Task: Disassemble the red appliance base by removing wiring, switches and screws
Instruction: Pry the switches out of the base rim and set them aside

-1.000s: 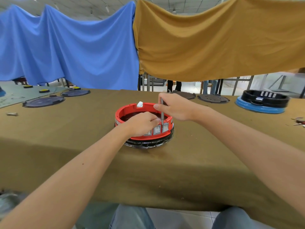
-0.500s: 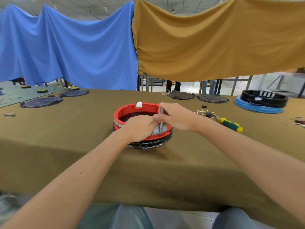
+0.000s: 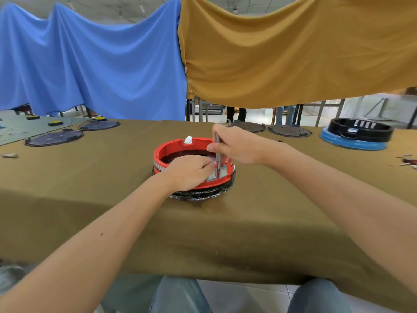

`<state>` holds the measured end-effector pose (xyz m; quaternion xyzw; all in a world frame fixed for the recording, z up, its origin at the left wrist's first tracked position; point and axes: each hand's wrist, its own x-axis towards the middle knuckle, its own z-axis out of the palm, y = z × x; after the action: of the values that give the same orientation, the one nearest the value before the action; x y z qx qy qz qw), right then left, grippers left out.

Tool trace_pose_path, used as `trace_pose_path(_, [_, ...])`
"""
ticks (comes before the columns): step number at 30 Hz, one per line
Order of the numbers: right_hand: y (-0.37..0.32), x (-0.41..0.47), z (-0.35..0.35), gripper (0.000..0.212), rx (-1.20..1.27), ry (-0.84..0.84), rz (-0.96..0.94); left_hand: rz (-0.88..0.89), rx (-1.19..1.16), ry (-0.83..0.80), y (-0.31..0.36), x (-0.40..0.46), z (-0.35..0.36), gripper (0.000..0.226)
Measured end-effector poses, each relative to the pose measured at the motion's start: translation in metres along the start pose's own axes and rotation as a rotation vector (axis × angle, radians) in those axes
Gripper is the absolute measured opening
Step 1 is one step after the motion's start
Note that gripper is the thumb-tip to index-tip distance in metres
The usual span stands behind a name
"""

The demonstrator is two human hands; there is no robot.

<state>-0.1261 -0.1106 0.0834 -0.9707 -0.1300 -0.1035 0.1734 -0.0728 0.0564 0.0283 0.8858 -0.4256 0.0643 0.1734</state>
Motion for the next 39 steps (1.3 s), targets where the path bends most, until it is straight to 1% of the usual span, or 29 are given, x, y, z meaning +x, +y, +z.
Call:
trace_pose_path(3, [-0.006, 0.009, -0.006, 0.025, 0.048, -0.104, 0.015, -0.004, 0.003, -0.012, -0.003, 0.000, 0.001, 0.030])
trace_pose_path(5, [-0.012, 0.017, -0.010, 0.026, 0.074, -0.193, 0.036, 0.003, 0.019, -0.013, -0.003, -0.001, 0.002, 0.032])
trace_pose_path(7, [-0.015, 0.024, -0.013, 0.027, 0.042, -0.241, 0.060, 0.018, 0.045, 0.001, -0.004, -0.002, 0.002, 0.035])
trace_pose_path(12, [-0.021, 0.035, -0.016, 0.027, -0.060, -0.320, 0.126, 0.027, 0.062, 0.020, -0.005, -0.003, 0.002, 0.033])
trace_pose_path(14, [-0.020, 0.034, -0.015, 0.026, -0.030, -0.303, 0.108, 0.031, 0.059, 0.026, -0.006, -0.002, 0.002, 0.032])
trace_pose_path(16, [-0.014, 0.023, -0.013, 0.026, 0.037, -0.232, 0.074, 0.038, 0.060, 0.029, -0.007, -0.001, 0.004, 0.031])
trace_pose_path(19, [-0.004, -0.001, -0.003, 0.023, 0.019, -0.080, 0.003, 0.038, 0.078, 0.050, -0.007, 0.000, 0.005, 0.026])
trace_pose_path(21, [-0.002, -0.012, 0.003, 0.020, -0.003, -0.045, -0.019, 0.037, 0.087, 0.060, -0.008, 0.000, 0.006, 0.026])
trace_pose_path(23, [-0.003, -0.013, 0.005, 0.020, -0.055, -0.053, -0.023, 0.044, 0.093, 0.056, -0.008, 0.000, 0.006, 0.028])
trace_pose_path(27, [-0.013, 0.005, -0.004, 0.021, -0.138, -0.146, 0.002, 0.026, 0.071, 0.022, -0.007, -0.002, 0.003, 0.030])
trace_pose_path(29, [-0.015, 0.013, -0.008, 0.020, -0.140, -0.191, 0.020, 0.030, 0.065, 0.000, -0.005, -0.002, 0.002, 0.031])
trace_pose_path(31, [-0.015, 0.013, -0.009, 0.021, -0.125, -0.193, 0.013, 0.027, 0.048, -0.041, -0.004, -0.002, -0.002, 0.033])
trace_pose_path(33, [-0.012, 0.001, -0.008, 0.023, -0.115, -0.142, -0.004, 0.017, 0.015, -0.110, -0.003, -0.002, -0.008, 0.034])
trace_pose_path(34, [-0.009, -0.007, -0.007, 0.023, -0.099, -0.088, -0.011, 0.022, 0.013, -0.138, -0.001, -0.002, -0.011, 0.034])
trace_pose_path(35, [-0.006, -0.017, -0.003, 0.023, -0.065, -0.004, -0.017, 0.031, 0.025, -0.152, 0.000, -0.001, -0.013, 0.034])
trace_pose_path(37, [0.000, -0.037, 0.007, 0.020, 0.078, 0.227, -0.001, 0.027, 0.064, -0.136, 0.002, -0.001, -0.013, 0.034])
trace_pose_path(38, [0.002, -0.047, 0.014, 0.018, 0.170, 0.326, 0.029, 0.004, 0.079, -0.115, 0.004, -0.001, -0.012, 0.034])
trace_pose_path(39, [0.004, -0.057, 0.021, 0.017, 0.258, 0.391, 0.070, -0.033, 0.085, -0.093, 0.005, 0.001, -0.010, 0.034])
